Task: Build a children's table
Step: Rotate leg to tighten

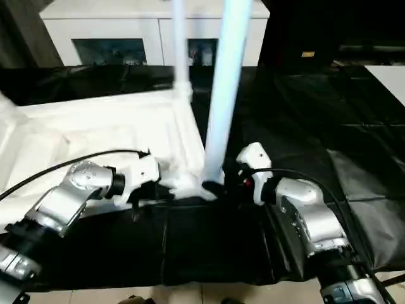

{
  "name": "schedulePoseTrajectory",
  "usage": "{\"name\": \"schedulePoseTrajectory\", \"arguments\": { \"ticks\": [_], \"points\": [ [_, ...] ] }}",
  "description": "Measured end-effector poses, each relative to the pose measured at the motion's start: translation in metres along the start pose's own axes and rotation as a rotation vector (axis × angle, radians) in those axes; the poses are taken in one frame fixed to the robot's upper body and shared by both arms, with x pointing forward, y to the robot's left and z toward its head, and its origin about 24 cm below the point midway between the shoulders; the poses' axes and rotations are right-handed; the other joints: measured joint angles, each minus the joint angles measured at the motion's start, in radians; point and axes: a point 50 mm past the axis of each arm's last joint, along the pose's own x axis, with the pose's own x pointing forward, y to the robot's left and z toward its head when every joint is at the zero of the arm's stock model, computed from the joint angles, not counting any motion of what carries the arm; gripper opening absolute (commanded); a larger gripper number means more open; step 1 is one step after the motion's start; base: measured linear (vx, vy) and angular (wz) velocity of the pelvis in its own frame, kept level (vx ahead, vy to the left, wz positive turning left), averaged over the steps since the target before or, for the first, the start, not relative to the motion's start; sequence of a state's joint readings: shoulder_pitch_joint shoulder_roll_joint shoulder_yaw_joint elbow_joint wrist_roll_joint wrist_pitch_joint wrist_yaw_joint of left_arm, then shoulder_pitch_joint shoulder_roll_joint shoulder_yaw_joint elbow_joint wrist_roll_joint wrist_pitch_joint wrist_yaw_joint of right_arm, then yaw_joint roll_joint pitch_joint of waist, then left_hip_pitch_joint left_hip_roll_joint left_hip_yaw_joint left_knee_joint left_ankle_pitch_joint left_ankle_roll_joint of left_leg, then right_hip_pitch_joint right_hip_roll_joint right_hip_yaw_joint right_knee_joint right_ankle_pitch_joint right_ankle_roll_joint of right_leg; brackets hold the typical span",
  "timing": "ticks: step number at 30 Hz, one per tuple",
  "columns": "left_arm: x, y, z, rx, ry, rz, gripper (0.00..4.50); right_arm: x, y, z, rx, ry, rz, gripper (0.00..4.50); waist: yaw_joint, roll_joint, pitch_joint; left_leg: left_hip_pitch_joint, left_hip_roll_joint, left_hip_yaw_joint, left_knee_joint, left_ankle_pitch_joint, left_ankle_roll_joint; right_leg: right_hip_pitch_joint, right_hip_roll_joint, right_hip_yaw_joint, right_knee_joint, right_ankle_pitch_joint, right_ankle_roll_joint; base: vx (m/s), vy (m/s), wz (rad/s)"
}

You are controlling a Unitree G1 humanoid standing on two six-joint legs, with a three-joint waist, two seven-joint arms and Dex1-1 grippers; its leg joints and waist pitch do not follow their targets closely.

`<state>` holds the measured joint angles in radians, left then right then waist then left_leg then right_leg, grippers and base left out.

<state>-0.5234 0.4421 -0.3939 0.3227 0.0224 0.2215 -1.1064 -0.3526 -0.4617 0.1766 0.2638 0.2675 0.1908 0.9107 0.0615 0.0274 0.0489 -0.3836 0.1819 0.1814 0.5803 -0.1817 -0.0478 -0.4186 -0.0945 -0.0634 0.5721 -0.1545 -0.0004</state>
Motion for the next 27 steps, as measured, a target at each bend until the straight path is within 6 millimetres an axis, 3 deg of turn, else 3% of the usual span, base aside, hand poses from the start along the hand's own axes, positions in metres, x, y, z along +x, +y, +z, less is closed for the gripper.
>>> {"name": "schedulePoseTrajectory", "arguments": {
  "ticks": [7, 22, 27],
  "points": [
    [0.0, -0.004, -0.003, -0.01, 0.002, -0.03, 0.0, 0.003, 0.002, -0.006, -0.016, 0.053, 0.061, 4.12, -0.003, -0.003, 0.0, 0.001, 0.003, 0.003, 0.007, -0.001, -0.003, 0.001, 0.0, 0.002, 0.006, 0.0, 0.0, 0.0, 0.0, 0.0],
    [-0.001, -0.004, -0.003, -0.013, 0.006, -0.027, 0.0, 0.011, 0.003, -0.008, -0.001, 0.049, 0.117, 2.85, -0.004, -0.005, -0.001, 0.001, 0.009, 0.012, 0.013, 0.0, -0.003, 0.002, 0.0, 0.002, 0.01, 0.002, -0.001, 0.0, 0.0, 0.0],
    [0.0, -0.002, -0.005, -0.036, 0.015, 0.017, 0.0, 0.018, 0.002, -0.011, 0.026, 0.032, 0.054, 2.74, -0.006, -0.007, -0.002, 0.005, 0.01, 0.012, 0.014, 0.0, -0.003, 0.003, 0.0, 0.002, 0.013, 0.002, -0.001, 0.0, 0.0, 0.0]
  ]
}}
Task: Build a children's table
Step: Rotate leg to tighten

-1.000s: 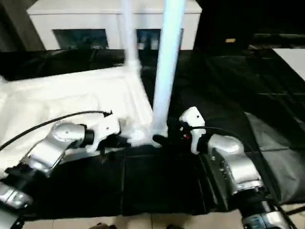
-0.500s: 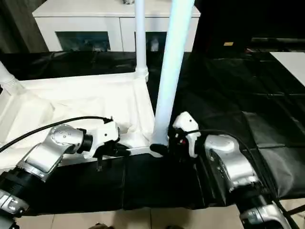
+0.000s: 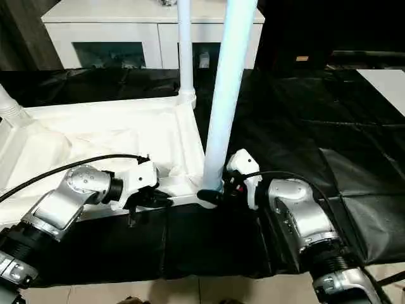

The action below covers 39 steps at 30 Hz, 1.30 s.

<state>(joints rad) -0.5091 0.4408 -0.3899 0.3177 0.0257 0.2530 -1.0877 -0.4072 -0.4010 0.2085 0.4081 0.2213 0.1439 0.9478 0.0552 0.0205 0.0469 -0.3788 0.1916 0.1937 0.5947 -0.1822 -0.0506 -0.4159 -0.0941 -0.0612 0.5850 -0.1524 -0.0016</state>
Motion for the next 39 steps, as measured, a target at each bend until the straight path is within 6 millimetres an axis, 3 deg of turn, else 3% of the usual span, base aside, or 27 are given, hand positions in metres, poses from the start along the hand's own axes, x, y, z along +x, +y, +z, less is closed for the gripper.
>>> {"name": "schedulePoseTrajectory", "arguments": {
  "ticks": [6, 12, 15, 18, 22, 23, 27, 31, 35, 39],
  "points": [
    [0.025, 0.012, 0.009, -0.12, -0.009, 0.221, 0.0, 0.033, -0.015, 0.002, 0.152, -0.054, -0.394, 2.72, -0.026, 0.0, 0.0, 0.009, -0.001, 0.001, 0.002, 0.0, -0.001, 0.005, 0.0, 0.003, -0.001, -0.004, 0.006, -0.008, 0.001, -0.01],
    [0.053, 0.015, 0.024, -0.224, -0.03, 0.365, 0.0, 0.056, -0.02, 0.007, 0.238, -0.052, -0.724, 2.72, -0.028, 0.001, -0.001, 0.011, -0.002, 0.001, 0.002, 0.0, -0.001, 0.007, 0.0, 0.002, -0.006, -0.004, 0.006, 0.0, 0.0, 0.0],
    [0.058, 0.015, 0.027, -0.229, -0.028, 0.385, 0.0, 0.064, -0.019, 0.008, 0.254, -0.058, -0.793, 2.72, -0.027, 0.002, -0.001, 0.011, -0.002, 0.001, 0.002, 0.0, -0.001, 0.009, 0.0, 0.002, -0.009, -0.004, 0.006, 0.0, 0.0, 0.0],
    [0.058, 0.016, 0.028, -0.224, -0.026, 0.384, 0.0, 0.064, -0.018, 0.009, 0.229, -0.073, -0.764, 3.42, -0.027, 0.003, -0.001, 0.01, -0.003, 0.001, 0.002, 0.0, -0.001, 0.009, -0.001, 0.002, -0.01, -0.004, 0.006, 0.0, 0.0, 0.0],
    [0.05, 0.021, 0.023, -0.199, -0.009, 0.4, 0.0, 0.056, -0.017, 0.004, 0.157, -0.055, -0.681, 3.63, -0.033, 0.004, 0.0, 0.01, -0.002, 0.0, 0.001, 0.0, -0.001, 0.008, 0.0, 0.001, -0.01, -0.004, 0.006, 0.0, 0.0, 0.0],
    [0.048, 0.022, 0.022, -0.191, -0.006, 0.402, 0.0, 0.053, -0.019, 0.004, 0.147, -0.053, -0.666, 3.85, -0.036, 0.004, 0.0, 0.01, -0.002, -0.001, 0.001, 0.0, -0.001, 0.007, 0.0, 0.0, -0.009, -0.004, 0.006, 0.0, 0.0, 0.0],
    [0.039, 0.022, 0.018, -0.153, -0.006, 0.36, 0.0, 0.036, -0.026, 0.017, 0.101, -0.094, -0.569, 4.14, -0.042, 0.004, 0.0, 0.009, -0.001, -0.001, -0.002, 0.0, -0.001, 0.006, 0.0, -0.001, -0.008, -0.003, 0.005, 0.0, 0.0, 0.0],
    [0.024, 0.02, 0.01, -0.099, -0.001, 0.275, 0.0, 0.004, -0.025, 0.017, 0.016, -0.079, -0.353, 4.14, -0.027, 0.004, -0.001, 0.01, 0.001, -0.001, -0.004, 0.0, -0.001, 0.007, 0.001, -0.002, -0.006, 0.002, -0.001, 0.0, 0.0, 0.0],
    [0.008, 0.014, 0.002, -0.052, 0.005, 0.157, 0.0, 0.001, -0.009, 0.01, 0.014, -0.051, -0.149, 4.14, -0.02, 0.004, -0.001, 0.009, 0.002, -0.001, -0.009, 0.0, -0.001, 0.004, 0.002, -0.003, -0.006, 0.0, 0.001, 0.0, 0.0, 0.0],
    [0.004, 0.003, 0.002, -0.019, 0.009, 0.02, 0.0, 0.0, -0.002, 0.01, 0.02, -0.024, -0.034, 4.14, 0.003, 0.004, 0.0, 0.008, 0.001, 0.001, -0.008, -0.001, -0.001, 0.004, 0.0, -0.002, -0.006, 0.0, 0.0, 0.0, 0.0, 0.0]
  ]
}}
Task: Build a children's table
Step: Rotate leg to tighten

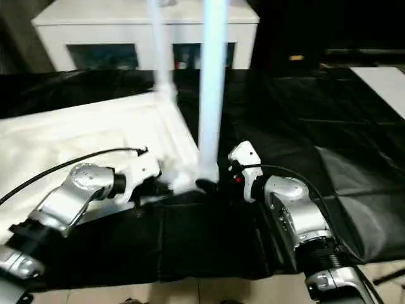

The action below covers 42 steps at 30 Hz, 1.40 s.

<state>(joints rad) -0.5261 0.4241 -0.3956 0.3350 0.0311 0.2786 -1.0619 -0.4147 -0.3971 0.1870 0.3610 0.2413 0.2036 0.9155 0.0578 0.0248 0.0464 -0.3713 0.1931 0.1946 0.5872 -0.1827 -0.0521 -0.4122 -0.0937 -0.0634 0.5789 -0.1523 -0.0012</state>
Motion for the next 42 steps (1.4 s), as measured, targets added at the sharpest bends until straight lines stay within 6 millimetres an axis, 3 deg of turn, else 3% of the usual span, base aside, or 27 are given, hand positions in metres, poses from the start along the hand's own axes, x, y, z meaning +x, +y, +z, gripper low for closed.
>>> {"name": "schedulePoseTrajectory", "arguments": {
  "ticks": [5, 20, 29, 33, 42],
  "points": [
    [0.003, -0.003, 0.002, 0.008, -0.004, -0.033, 0.0, 0.003, 0.005, 0.0, -0.004, 0.004, 0.049, 4.14, 0.005, 0.0, 0.0, 0.002, -0.001, 0.005, 0.002, 0.0, 0.0, 0.005, -0.001, 0.006, 0.0, 0.0, 0.0, 0.0, 0.0, 0.0],
    [0.003, -0.004, 0.001, 0.009, -0.003, -0.052, 0.0, -0.005, 0.001, -0.002, -0.029, 0.042, 0.057, 2.86, 0.005, 0.0, 0.0, 0.002, -0.002, 0.004, 0.002, 0.0, 0.0, 0.005, 0.0, 0.008, 0.0, 0.0, 0.001, 0.0, 0.0, 0.0],
    [0.004, -0.005, 0.001, 0.009, 0.0, -0.057, 0.0, -0.006, 0.0, -0.003, -0.06, 0.066, 0.067, 2.67, 0.006, -0.001, 0.0, 0.003, -0.002, 0.004, 0.002, 0.0, 0.0, 0.007, 0.0, 0.008, 0.0, 0.0, 0.001, 0.0, 0.0, 0.0],
    [0.013, 0.007, 0.004, -0.063, 0.021, 0.084, 0.0, 0.017, -0.009, -0.004, 0.023, 0.026, -0.156, 2.67, -0.008, -0.004, -0.004, 0.007, -0.002, 0.004, 0.003, 0.0, 0.0, 0.01, 0.0, 0.008, -0.001, -0.004, 0.006, 0.0, 0.0, 0.0],
    [0.062, 0.011, 0.03, -0.266, -0.032, 0.311, 0.0, 0.045, -0.026, -0.004, 0.277, -0.033, -0.714, 2.65, -0.029, -0.008, -0.003, 0.006, -0.005, 0.002, 0.009, 0.0, 0.0, 0.009, -0.001, 0.01, -0.005, -0.005, 0.008, -0.006, 0.0, 0.0]
  ]
}}
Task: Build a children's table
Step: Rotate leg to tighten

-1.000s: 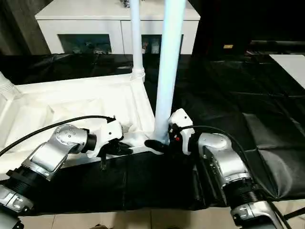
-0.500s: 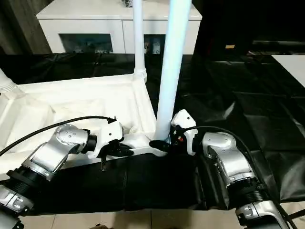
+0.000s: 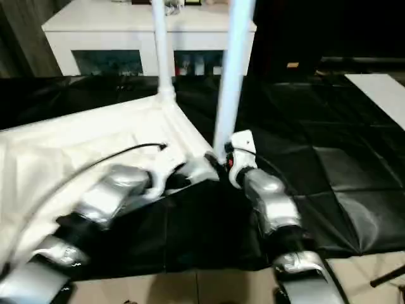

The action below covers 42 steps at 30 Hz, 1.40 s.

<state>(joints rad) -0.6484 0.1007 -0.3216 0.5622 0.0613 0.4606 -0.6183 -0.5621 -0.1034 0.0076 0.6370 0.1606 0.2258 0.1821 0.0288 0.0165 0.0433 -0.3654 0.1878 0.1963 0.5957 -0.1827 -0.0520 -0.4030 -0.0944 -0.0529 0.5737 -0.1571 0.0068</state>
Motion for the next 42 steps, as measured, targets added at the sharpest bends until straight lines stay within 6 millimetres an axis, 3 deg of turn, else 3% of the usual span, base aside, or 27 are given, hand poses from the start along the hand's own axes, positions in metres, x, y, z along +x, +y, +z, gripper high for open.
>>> {"name": "schedulePoseTrajectory", "arguments": {
  "ticks": [6, 7, 9, 11, 14, 20, 25, 28, 33, 36, 40, 42],
  "points": [
    [0.01, -0.003, 0.006, -0.012, 0.0, 0.058, 0.0, 0.013, 0.014, 0.004, 0.063, -0.019, -0.176, 2.65, -0.003, 0.003, 0.0, -0.002, 0.0, -0.012, -0.003, 0.0, 0.0, 0.004, 0.0, -0.015, -0.018, 0.0, 0.0, 0.0, 0.0, 0.0],
    [0.01, -0.003, 0.006, -0.011, -0.002, 0.058, 0.0, 0.013, 0.015, 0.004, 0.053, -0.028, -0.16, 2.65, -0.003, 0.004, 0.0, -0.002, 0.0, -0.013, -0.003, 0.0, 0.0, 0.005, 0.0, -0.015, -0.019, 0.0, 0.0, 0.0, 0.0, 0.0],
    [0.01, -0.003, 0.007, -0.004, -0.008, 0.056, 0.0, 0.012, 0.013, 0.003, 0.028, -0.046, -0.121, 3.34, -0.003, 0.006, 0.001, -0.004, -0.002, -0.013, -0.003, 0.0, 0.0, 0.004, -0.001, -0.013, -0.021, 0.0, 0.0, 0.0, 0.0, 0.0],
    [0.009, -0.002, 0.007, 0.007, -0.01, 0.061, 0.0, 0.009, 0.01, 0.002, 0.0, -0.054, -0.084, 3.37, -0.002, 0.007, 0.002, -0.004, -0.004, -0.013, -0.004, 0.0, 0.0, 0.003, -0.001, -0.012, -0.02, 0.0, 0.0, 0.0, 0.0, 0.0],
    [0.0, 0.012, 0.004, 0.025, -0.002, 0.101, 0.0, 0.003, 0.012, -0.002, -0.035, -0.056, -0.006, 3.69, -0.017, 0.01, 0.004, -0.006, -0.004, -0.017, -0.004, 0.0, 0.0, -0.001, -0.001, -0.013, -0.019, 0.001, -0.002, 0.0, 0.0, 0.0],
    [-0.018, 0.019, -0.002, 0.073, 0.002, 0.051, 0.0, -0.021, -0.016, 0.012, -0.219, -0.056, 0.199, 3.82, -0.022, 0.01, 0.004, -0.007, -0.002, -0.018, -0.006, 0.0, 0.0, -0.004, 0.001, -0.014, -0.011, 0.015, -0.012, 0.018, -0.009, 0.01],
    [-0.038, 0.026, -0.014, 0.13, -0.006, -0.055, 0.0, -0.043, -0.018, -0.001, -0.294, 0.016, 0.461, 3.82, -0.014, 0.009, 0.003, -0.006, 0.003, -0.018, -0.014, 0.0, 0.0, -0.008, 0.004, -0.017, -0.007, 0.012, -0.008, 0.044, -0.027, 0.01],
    [-0.05, 0.023, -0.021, 0.179, -0.01, -0.164, 0.0, -0.048, -0.013, -0.001, -0.292, 0.028, 0.564, 3.82, 0.003, 0.01, 0.003, -0.01, 0.003, -0.017, -0.013, 0.0, 0.001, -0.016, 0.004, -0.016, 0.003, 0.008, -0.01, 0.0, 0.0, 0.0],
    [-0.064, 0.012, -0.027, 0.237, 0.025, -0.344, 0.0, -0.055, -0.01, 0.0, -0.344, 0.069, 0.694, 3.82, 0.032, 0.011, 0.004, -0.006, 0.004, -0.011, -0.01, -0.002, -0.003, -0.012, 0.002, -0.013, 0.004, 0.006, -0.01, 0.0, 0.0, 0.0],
    [-0.062, 0.008, -0.027, 0.245, 0.03, -0.38, 0.0, -0.055, -0.008, -0.001, -0.341, 0.07, 0.715, 3.82, 0.033, 0.011, 0.004, -0.004, 0.004, 0.002, -0.01, -0.002, -0.003, -0.009, 0.0, -0.002, 0.004, 0.006, -0.01, 0.0, 0.0, 0.0],
    [-0.062, 0.007, -0.028, 0.247, 0.035, -0.388, 0.0, -0.058, -0.011, -0.001, -0.355, 0.09, 0.745, 3.82, 0.029, 0.01, 0.004, -0.004, 0.002, 0.004, -0.006, -0.002, -0.003, -0.008, 0.001, 0.005, 0.004, 0.006, -0.009, 0.0, 0.0, 0.0],
    [-0.062, 0.008, -0.028, 0.247, 0.037, -0.389, 0.0, -0.059, -0.012, -0.002, -0.362, 0.102, 0.759, 3.49, 0.029, 0.01, 0.004, -0.004, 0.001, 0.004, -0.006, -0.002, -0.003, -0.008, 0.001, 0.006, 0.004, 0.006, -0.009, 0.0, 0.0, 0.0]
  ]
}}
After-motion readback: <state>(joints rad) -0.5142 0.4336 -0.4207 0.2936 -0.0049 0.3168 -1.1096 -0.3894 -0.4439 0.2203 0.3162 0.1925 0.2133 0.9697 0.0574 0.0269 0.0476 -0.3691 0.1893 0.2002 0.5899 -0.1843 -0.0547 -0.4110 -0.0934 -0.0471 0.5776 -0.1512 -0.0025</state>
